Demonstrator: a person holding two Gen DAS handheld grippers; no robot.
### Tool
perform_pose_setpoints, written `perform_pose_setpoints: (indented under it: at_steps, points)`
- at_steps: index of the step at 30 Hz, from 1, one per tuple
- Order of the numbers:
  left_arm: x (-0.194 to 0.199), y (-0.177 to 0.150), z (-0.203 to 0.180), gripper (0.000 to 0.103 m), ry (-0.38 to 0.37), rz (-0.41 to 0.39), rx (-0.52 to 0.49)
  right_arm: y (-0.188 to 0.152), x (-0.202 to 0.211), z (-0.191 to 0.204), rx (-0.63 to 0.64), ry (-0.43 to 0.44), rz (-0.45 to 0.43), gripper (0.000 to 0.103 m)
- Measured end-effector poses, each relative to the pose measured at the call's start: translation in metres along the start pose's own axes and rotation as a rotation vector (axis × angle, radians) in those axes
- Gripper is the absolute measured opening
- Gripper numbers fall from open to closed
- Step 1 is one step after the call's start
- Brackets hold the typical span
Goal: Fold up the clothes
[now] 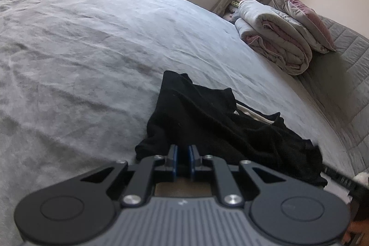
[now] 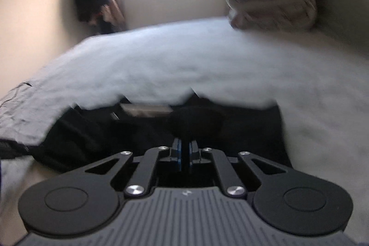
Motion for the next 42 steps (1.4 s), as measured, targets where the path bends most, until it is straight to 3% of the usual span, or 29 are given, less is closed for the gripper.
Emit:
perform_pose_setpoints:
  at_steps: [2,7,9,10,14,20,23,30,37,42]
  points:
    - [-0.001,-0.001,0.000,0.010,0.003,0.009,0.000,-0.011,0.002,-0.011,-0.026,0.006,0.036,0.006]
    - [-0.001,-0.001,0.001,0.010,-0.001,0.025,0.008,-0.012,0.024,-0.026,-0.030,0.038,0.045,0.024]
    - [0.000,0.000,0.002,0.010,-0.013,0.032,0.022,-0.010,0.033,-0.031,-0.027,0.049,0.049,0.046]
    - [0.000,0.001,0.003,0.010,-0.020,0.036,0.031,-0.008,0.037,-0.034,-0.030,0.058,0.043,0.050]
    - [0.003,0.003,0.007,0.011,-0.061,0.032,0.090,0.012,0.029,-0.047,-0.095,0.086,0.006,0.052]
    - [0.010,0.010,0.004,0.011,-0.111,-0.033,0.090,0.024,-0.017,-0.046,-0.056,0.032,0.035,0.052]
    - [0.015,0.015,0.001,0.011,-0.138,-0.072,0.077,0.023,-0.034,-0.044,-0.015,0.004,0.043,0.048]
    - [0.014,0.016,0.003,0.011,-0.138,-0.074,0.080,0.016,-0.028,-0.026,0.159,-0.065,-0.031,0.005]
    - [0.010,0.012,-0.002,0.011,-0.153,-0.073,0.060,0.055,0.017,-0.017,0.213,-0.092,-0.232,0.005]
    - [0.000,0.005,-0.009,0.011,-0.163,-0.033,0.033,0.062,0.015,-0.039,0.196,-0.127,-0.214,0.005]
Point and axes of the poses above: each gripper's, at about its wrist camera, not at the fingertips, and x roughly against the way its jaws point, z to its left, y to its top, the point moved 5 cm from there along -x, roughly the way its jaws point, and after that the axes turned 4 degrees about -y, right-handed, at the moved point
